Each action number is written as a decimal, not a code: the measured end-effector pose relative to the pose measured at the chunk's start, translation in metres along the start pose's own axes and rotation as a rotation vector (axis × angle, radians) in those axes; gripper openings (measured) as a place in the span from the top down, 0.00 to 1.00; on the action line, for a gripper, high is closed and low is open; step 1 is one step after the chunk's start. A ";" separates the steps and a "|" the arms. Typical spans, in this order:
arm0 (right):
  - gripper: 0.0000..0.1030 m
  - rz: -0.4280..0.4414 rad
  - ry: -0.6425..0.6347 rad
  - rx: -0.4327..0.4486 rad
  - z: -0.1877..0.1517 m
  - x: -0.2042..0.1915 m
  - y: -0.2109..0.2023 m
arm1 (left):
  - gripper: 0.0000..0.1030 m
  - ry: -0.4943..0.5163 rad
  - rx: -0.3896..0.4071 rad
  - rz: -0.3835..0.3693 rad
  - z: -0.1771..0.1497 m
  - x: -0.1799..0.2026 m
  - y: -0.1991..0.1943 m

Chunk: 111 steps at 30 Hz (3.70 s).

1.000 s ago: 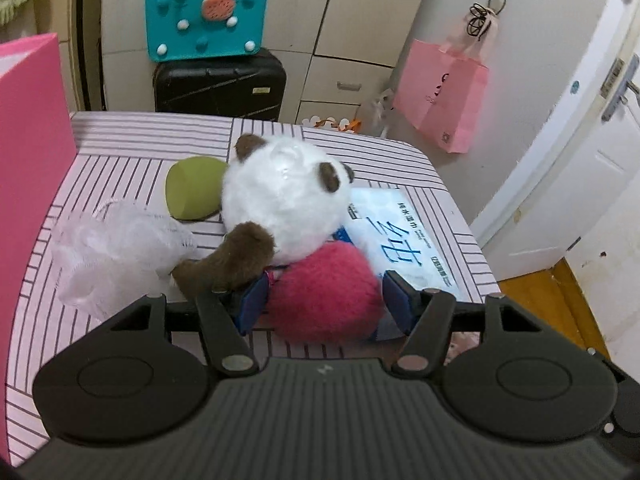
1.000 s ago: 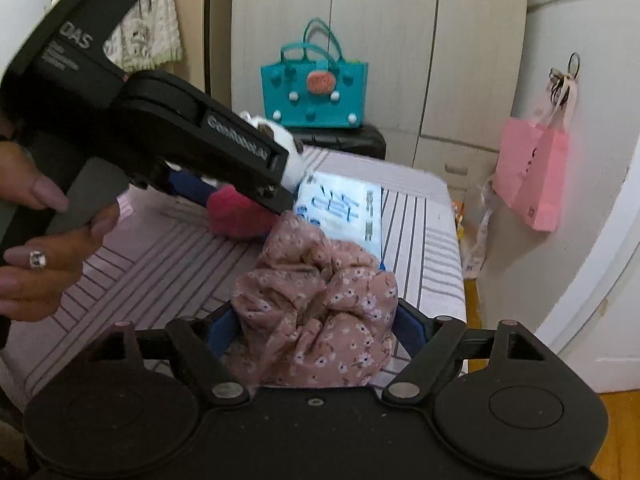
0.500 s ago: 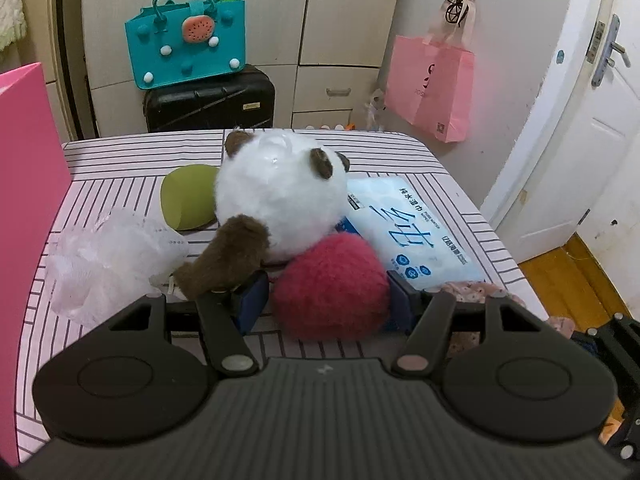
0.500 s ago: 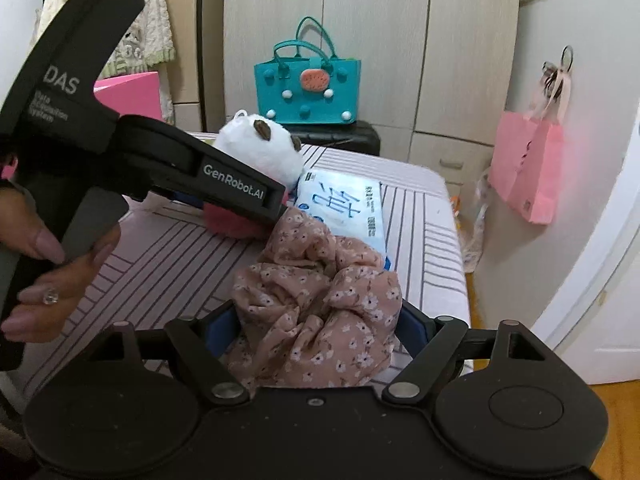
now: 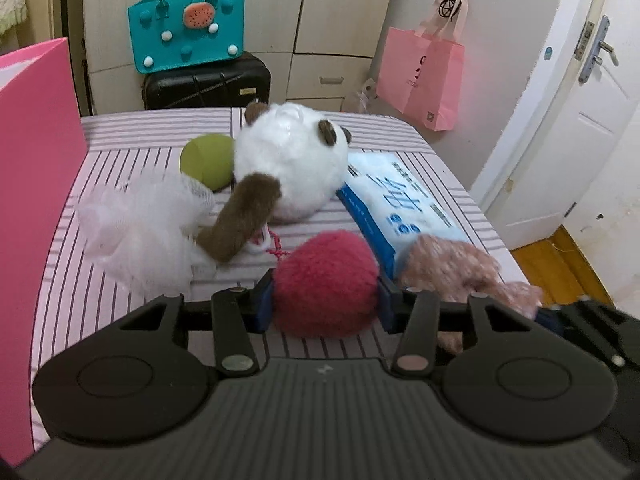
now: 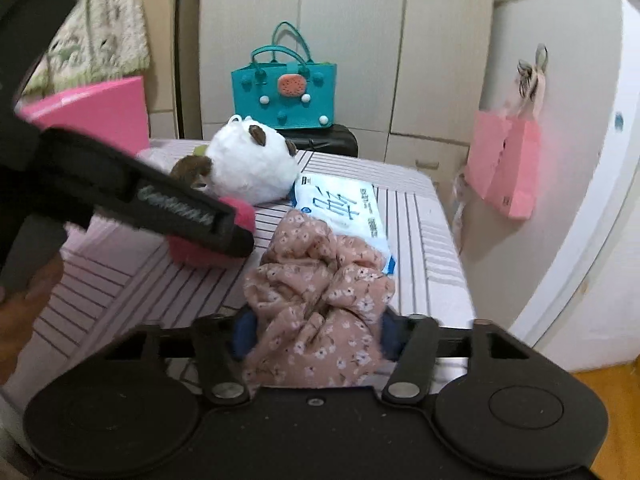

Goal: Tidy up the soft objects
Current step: 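Grasp the red fluffy ball with the left gripper while the right grasps the pink floral cloth, then carry the red ball in the left gripper while the right carries the floral cloth to the box, then open the right gripper dropping the cloth in the box while the left releases the ball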

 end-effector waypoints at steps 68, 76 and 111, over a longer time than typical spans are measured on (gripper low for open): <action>0.79 0.690 -0.111 -0.330 0.122 -0.153 -0.092 | 0.54 0.114 -0.344 -0.173 0.024 -0.102 -0.231; 0.79 0.708 -0.174 -0.280 0.159 -0.183 -0.079 | 0.54 0.123 -0.144 -0.072 0.079 -0.145 -0.269; 0.79 0.717 -0.027 -0.457 0.181 -0.285 0.147 | 0.47 0.057 -0.365 0.036 0.063 -0.243 -0.073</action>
Point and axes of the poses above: each gripper's, at about its wrist camera, not at the fingertips, and y roughly the way its jaws point, x to its right, z to its top, the point moved 6 cm from there along y, roughly the way its jaws point, and after that the axes turned 11 degrees about x, right-handed, at the moved point
